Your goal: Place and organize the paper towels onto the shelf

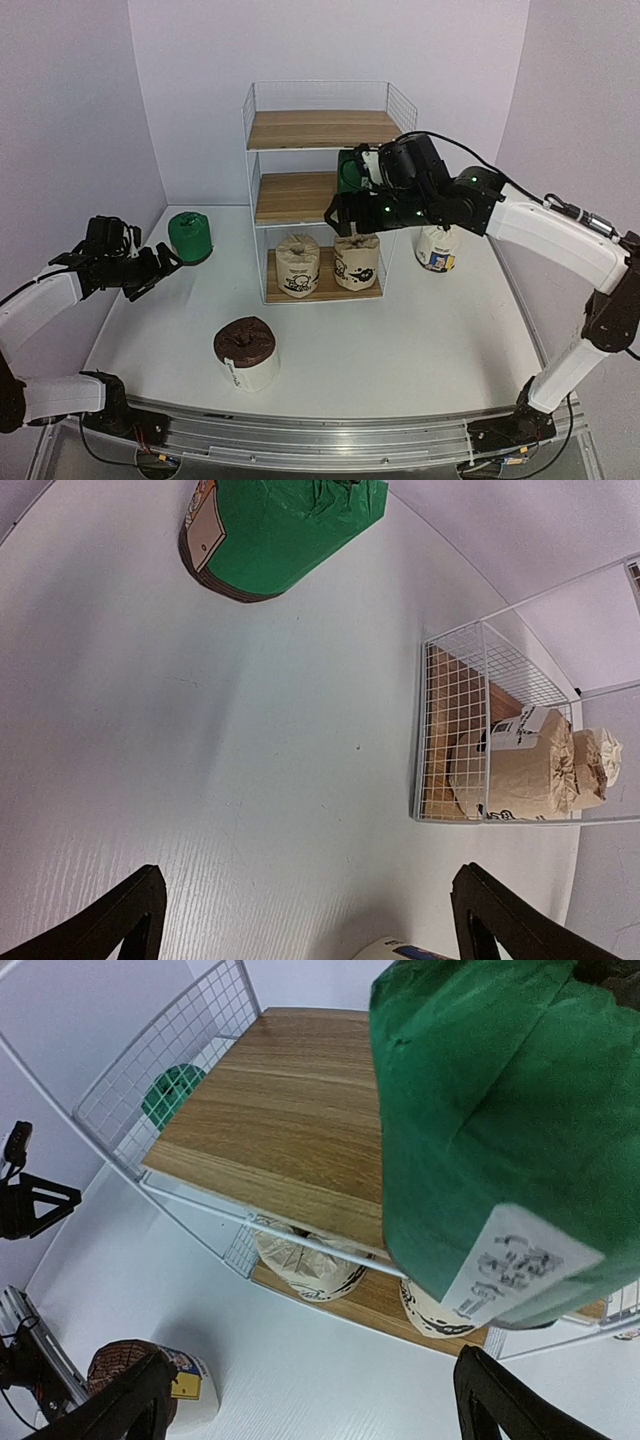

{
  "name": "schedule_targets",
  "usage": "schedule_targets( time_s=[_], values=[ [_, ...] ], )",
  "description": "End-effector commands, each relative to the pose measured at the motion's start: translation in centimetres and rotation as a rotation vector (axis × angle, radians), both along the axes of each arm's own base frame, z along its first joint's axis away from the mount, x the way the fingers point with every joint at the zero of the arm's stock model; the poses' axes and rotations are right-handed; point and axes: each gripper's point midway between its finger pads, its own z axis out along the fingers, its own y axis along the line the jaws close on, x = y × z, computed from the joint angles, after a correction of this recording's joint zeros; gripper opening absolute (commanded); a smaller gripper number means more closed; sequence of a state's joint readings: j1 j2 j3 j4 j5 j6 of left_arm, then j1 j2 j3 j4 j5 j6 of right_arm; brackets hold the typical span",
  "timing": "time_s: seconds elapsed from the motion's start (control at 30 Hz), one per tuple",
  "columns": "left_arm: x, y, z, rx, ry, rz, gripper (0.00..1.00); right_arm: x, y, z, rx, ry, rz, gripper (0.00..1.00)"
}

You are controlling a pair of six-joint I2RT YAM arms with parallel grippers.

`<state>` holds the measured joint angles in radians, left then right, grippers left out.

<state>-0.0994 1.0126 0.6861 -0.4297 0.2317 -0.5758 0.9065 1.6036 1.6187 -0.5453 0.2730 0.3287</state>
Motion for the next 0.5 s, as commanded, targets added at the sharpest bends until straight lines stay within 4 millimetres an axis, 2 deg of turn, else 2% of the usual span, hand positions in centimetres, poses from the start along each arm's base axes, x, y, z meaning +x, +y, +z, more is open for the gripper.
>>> schedule_targets(
  time_s=[0.0, 0.27, 0.47],
  values=[
    [0.3, -0.1, 1.6, 0.002, -0.040, -0.003, 1.00, 2.2, 0.5, 1.8, 0.026, -0.041, -0.006, 0.95],
    [0.3, 0.0, 1.5, 0.004, -0.036, 0.001, 1.00, 4.6, -1.3, 1.5, -0.012, -0.077, -0.092, 0.94],
    [0.4, 0.1, 1.5, 0.005, -0.035, 0.007, 1.00, 5.5, -1.2, 1.2, -0.006, -0.094, -0.080, 0.94]
  ],
)
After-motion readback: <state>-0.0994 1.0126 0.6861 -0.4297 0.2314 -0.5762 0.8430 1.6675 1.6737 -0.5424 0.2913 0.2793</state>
